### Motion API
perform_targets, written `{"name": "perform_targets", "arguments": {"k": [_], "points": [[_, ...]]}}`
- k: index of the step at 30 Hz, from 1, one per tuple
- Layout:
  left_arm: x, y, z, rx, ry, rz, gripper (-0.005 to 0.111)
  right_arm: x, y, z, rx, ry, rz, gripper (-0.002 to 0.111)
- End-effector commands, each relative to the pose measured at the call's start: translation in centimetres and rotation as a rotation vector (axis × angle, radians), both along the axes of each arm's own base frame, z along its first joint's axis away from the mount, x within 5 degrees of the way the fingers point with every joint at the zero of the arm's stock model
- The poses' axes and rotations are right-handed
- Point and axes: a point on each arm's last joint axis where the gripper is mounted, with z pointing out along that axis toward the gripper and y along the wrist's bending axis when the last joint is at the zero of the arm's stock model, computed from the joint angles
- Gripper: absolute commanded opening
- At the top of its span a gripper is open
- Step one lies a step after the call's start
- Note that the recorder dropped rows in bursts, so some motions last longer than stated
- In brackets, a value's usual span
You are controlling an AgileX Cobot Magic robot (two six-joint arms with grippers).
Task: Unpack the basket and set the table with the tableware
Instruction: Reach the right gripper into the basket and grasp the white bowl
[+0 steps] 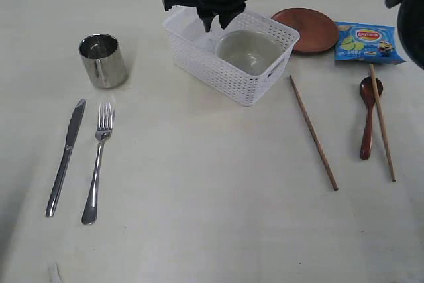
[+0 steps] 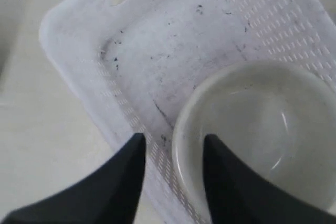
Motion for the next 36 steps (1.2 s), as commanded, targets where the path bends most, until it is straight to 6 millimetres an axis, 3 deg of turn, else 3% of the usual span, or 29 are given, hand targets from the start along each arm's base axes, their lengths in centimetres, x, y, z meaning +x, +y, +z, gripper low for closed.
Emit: {"name": "perform_targets", "arguments": {"k": [1, 7, 12, 17, 28, 31, 33, 36], "points": [[0.0, 0.0, 0.0, -0.005, -0.010, 0.001, 0.000, 0.1, 0.1, 0.1, 0.055, 0.009, -0.103, 0.049], [0.0, 0.0, 0.0, -0.005, -0.010, 0.001, 0.000, 0.6, 0.3, -1.6, 0.059, 0.011, -0.189, 0.042], [0.0, 0.0, 0.0, -0.005, -0.010, 0.001, 0.000, 1.4, 0.0, -3.6, 0.017, -0.004, -0.283, 0.042], [0.0, 0.0, 0.0, -0.005, -0.010, 0.001, 0.000, 2.1, 0.4, -4.4, 0.074, -0.040, -0.330, 0.042], [0.0, 0.0, 0.0, -0.005, -0.010, 0.001, 0.000, 2.2, 0.3, -7.4, 0.006, 0.006, -0.376, 0.041], [0.0, 0.0, 0.0, -0.005, -0.010, 0.001, 0.000, 2.3, 0.1, -7.3, -0.017, -0.008, -0.356, 0.022], [0.0, 0.0, 0.0, -0.005, -0.010, 0.001, 0.000, 2.3, 0.1, -7.2, -0.038, -0.010, -0.309, 0.001], [0.0, 0.0, 0.0, -0.005, -0.010, 0.001, 0.000, 2.2, 0.0, -7.1, -0.053, -0.008, -0.280, -0.001]]}}
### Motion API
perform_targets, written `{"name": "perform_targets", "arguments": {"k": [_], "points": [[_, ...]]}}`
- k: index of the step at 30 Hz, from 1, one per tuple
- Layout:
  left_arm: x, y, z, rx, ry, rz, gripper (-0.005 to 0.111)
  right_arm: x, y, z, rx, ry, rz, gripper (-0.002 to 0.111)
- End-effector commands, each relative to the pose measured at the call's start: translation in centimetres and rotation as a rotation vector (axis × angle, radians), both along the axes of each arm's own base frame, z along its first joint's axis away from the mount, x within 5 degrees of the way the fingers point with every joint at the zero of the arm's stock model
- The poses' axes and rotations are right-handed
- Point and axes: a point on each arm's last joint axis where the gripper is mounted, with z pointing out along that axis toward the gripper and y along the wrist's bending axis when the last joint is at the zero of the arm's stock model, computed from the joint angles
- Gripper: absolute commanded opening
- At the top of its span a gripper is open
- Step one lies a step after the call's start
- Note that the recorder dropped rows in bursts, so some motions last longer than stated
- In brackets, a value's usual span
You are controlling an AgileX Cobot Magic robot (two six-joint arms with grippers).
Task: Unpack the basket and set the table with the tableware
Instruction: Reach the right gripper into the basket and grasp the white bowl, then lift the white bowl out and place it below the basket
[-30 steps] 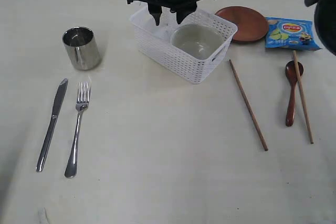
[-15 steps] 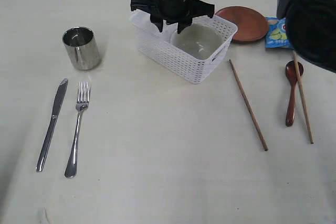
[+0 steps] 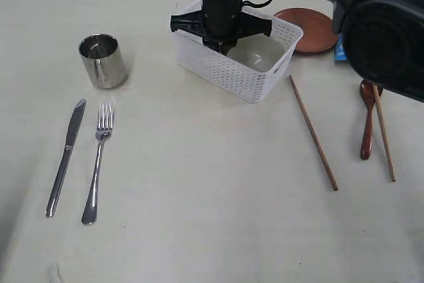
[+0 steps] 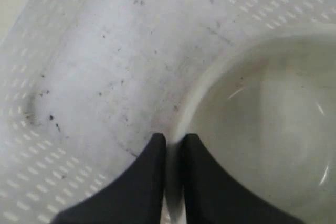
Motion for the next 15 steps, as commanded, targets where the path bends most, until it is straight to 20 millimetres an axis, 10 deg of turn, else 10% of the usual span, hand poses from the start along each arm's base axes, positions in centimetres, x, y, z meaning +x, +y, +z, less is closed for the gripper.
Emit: {"name": "perform_targets", "arguments": {"k": [1, 15], "points": [[0.0, 0.0, 0.0, -0.005, -0.010, 0.001, 0.000, 0.1, -0.4, 0.7, -0.034, -0.011, 0.058, -0.001], [0.0, 0.0, 0.0, -0.005, -0.010, 0.001, 0.000, -2.4, -0.8, 11.5, -0.043, -0.198, 0.263, -0.001]]}}
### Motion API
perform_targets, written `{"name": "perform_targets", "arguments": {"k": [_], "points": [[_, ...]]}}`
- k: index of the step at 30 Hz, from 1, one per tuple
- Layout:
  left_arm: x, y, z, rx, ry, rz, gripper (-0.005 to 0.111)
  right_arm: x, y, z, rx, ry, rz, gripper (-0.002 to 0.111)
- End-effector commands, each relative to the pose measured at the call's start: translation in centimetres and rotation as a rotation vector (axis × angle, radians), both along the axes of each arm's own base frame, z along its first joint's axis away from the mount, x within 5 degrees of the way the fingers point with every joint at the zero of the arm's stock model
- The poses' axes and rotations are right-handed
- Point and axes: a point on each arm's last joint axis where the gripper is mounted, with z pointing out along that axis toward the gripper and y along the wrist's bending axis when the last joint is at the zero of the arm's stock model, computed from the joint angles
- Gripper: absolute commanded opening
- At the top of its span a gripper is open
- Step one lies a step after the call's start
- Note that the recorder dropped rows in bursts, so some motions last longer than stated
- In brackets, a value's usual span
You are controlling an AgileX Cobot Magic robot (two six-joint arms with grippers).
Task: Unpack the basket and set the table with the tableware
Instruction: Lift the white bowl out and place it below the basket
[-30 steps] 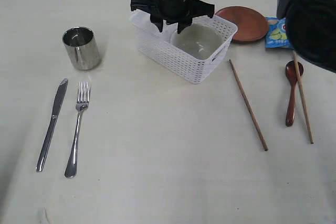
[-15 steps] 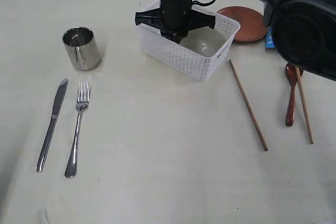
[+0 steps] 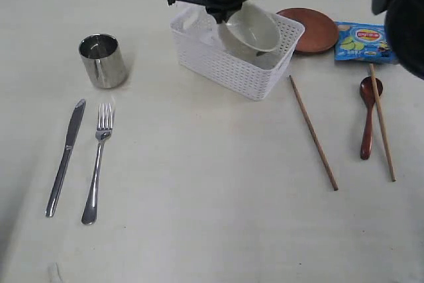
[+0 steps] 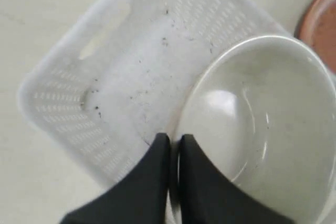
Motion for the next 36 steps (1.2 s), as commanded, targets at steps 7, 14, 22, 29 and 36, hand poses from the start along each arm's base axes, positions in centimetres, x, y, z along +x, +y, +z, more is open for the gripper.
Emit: {"name": "perform_targets", "arguments": {"k": [7, 14, 22, 29, 36], "points": [[0.0, 0.0, 0.0, -0.005, -0.010, 0.001, 0.000, -5.2, 1.1, 8.0, -0.073, -0.080, 0.261, -0.001], [0.0, 0.0, 0.0, -0.005, -0.010, 0.001, 0.000, -11.4, 6.1, 8.3, -0.115, -0.063, 0.506, -0.001], [0.0, 0.0, 0.0, -0.005, -0.010, 0.001, 0.000, -17.8, 8.8, 2.8, -0.242, 0.079, 0.662, -0.001], [0.0, 0.0, 0.0, -0.005, -0.010, 0.001, 0.000, -21.9, 8.5, -1.9, -0.264, 0.118, 0.735, -0.001], [0.0, 0.0, 0.0, -0.005, -0.010, 0.001, 0.000, -23.8, 8.0, -5.2, -0.246, 0.131, 0.764, -0.001]]}}
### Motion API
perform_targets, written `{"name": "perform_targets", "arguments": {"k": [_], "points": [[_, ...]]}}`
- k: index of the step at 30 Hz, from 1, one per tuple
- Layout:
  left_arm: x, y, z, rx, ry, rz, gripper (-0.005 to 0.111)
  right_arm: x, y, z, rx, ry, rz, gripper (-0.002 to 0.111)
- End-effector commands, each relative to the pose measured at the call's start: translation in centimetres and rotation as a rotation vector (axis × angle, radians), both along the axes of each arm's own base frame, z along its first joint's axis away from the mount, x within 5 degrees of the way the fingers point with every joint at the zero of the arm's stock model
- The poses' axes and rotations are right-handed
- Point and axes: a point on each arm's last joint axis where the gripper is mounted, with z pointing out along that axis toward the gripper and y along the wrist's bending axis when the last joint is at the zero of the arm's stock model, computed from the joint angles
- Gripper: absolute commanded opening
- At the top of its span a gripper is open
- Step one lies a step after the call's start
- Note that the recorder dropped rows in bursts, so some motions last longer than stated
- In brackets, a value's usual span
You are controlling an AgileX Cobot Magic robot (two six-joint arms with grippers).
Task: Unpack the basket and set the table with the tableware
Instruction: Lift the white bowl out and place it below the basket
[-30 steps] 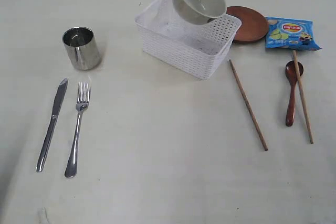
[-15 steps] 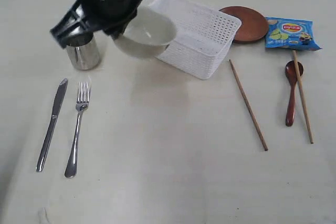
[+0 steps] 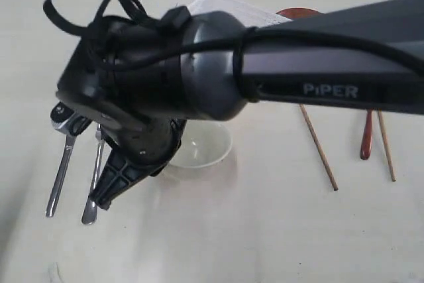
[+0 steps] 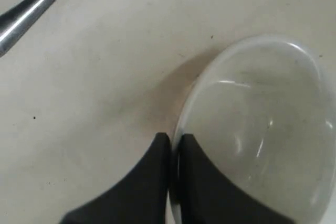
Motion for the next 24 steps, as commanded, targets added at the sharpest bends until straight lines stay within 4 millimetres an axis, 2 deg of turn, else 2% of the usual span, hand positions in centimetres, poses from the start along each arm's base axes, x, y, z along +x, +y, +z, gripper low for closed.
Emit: {"name": "perform_targets", "arguments": {"k": [1, 9, 10, 14, 15, 20, 24], "points": [[0.0, 0.0, 0.0, -0.005, -0.010, 0.001, 0.000, -0.8, -0.4, -1.2, 0.020, -0.005, -0.001, -0.001], [0.0, 0.0, 0.0, -0.005, -0.010, 0.001, 0.000, -1.0, -0.6, -1.8, 0.026, -0.002, 0.014, 0.000], [0.0, 0.0, 0.0, -0.005, -0.010, 0.001, 0.000, -1.0, -0.6, -1.8, 0.020, 0.000, 0.011, 0.005], [0.0, 0.0, 0.0, -0.005, -0.010, 0.001, 0.000, -1.1, -0.8, -1.4, 0.018, 0.003, 0.023, 0.050], [0.0, 0.0, 0.0, -0.005, -0.010, 0.001, 0.000, -1.1, -0.9, -0.9, 0.028, -0.002, 0.019, 0.055], [0.0, 0.0, 0.0, -0.005, -0.010, 0.001, 0.000, -1.2, -1.6, 3.2, 0.125, -0.060, 0.009, 0.053], [0.0, 0.0, 0.0, -0.005, -0.010, 0.001, 0.000, -1.6, -3.3, 7.4, 0.183, -0.117, 0.006, 0.053]]}}
